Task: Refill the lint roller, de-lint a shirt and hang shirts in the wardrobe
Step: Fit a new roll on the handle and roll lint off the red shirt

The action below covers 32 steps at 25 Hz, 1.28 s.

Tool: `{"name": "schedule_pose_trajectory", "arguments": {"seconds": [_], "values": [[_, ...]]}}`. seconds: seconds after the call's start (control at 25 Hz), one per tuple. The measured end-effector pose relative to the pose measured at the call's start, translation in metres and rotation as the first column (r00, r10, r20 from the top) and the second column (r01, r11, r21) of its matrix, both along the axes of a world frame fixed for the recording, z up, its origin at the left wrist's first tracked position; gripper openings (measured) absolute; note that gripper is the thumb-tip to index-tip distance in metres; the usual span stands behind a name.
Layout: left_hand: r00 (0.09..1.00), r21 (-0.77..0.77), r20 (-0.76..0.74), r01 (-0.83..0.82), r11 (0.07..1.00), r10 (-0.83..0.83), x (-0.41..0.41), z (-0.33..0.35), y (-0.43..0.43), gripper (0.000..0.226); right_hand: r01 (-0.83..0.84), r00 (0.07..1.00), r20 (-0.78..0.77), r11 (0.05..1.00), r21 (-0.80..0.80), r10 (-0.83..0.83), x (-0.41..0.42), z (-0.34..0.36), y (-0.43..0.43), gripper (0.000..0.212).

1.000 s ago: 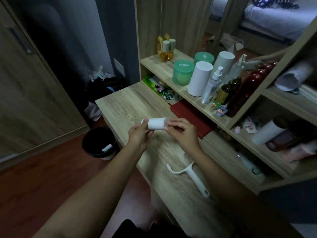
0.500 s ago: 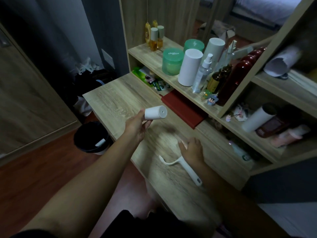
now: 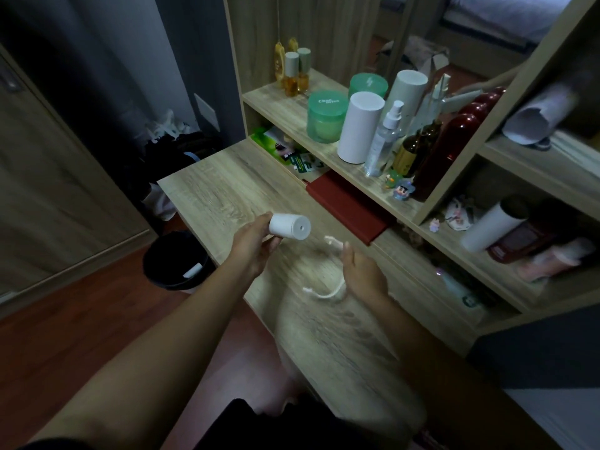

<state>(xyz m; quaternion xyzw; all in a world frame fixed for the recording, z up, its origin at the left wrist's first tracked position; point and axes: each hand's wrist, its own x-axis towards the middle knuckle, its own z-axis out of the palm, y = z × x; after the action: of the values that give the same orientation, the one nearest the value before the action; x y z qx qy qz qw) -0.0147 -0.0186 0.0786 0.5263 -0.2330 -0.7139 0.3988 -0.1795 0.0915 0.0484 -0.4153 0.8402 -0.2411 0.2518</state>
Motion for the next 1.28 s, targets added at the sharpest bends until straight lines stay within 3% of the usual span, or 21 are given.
{"name": "schedule_pose_trajectory", "arguments": {"seconds": [0.12, 0.32, 0.88, 1.28], "values": [[0.994, -0.089, 0.074, 0.081, 0.993, -0.075, 0.004, -0.006, 0.001, 0.01, -0.139, 0.987, -0.097, 0.982, -0.128, 0.127, -0.003, 0.045, -0.019, 0.049], [0.981, -0.198, 0.1, 0.184, 0.963, -0.167, -0.001, 0.0, 0.008, 0.018, -0.295, 0.929, -0.264, 0.951, -0.098, 0.261, -0.005, 0.065, -0.039, 0.044], [0.95, -0.246, 0.098, 0.313, 0.918, -0.297, -0.001, 0.002, 0.005, 0.036, -0.339, 0.925, -0.208, 0.938, -0.071, 0.319, 0.0, 0.067, -0.045, 0.045], [0.948, -0.254, 0.085, 0.319, 0.913, -0.307, 0.003, 0.002, 0.007, 0.033, -0.335, 0.931, -0.179, 0.939, -0.079, 0.318, 0.002, 0.068, -0.046, 0.045]]}}
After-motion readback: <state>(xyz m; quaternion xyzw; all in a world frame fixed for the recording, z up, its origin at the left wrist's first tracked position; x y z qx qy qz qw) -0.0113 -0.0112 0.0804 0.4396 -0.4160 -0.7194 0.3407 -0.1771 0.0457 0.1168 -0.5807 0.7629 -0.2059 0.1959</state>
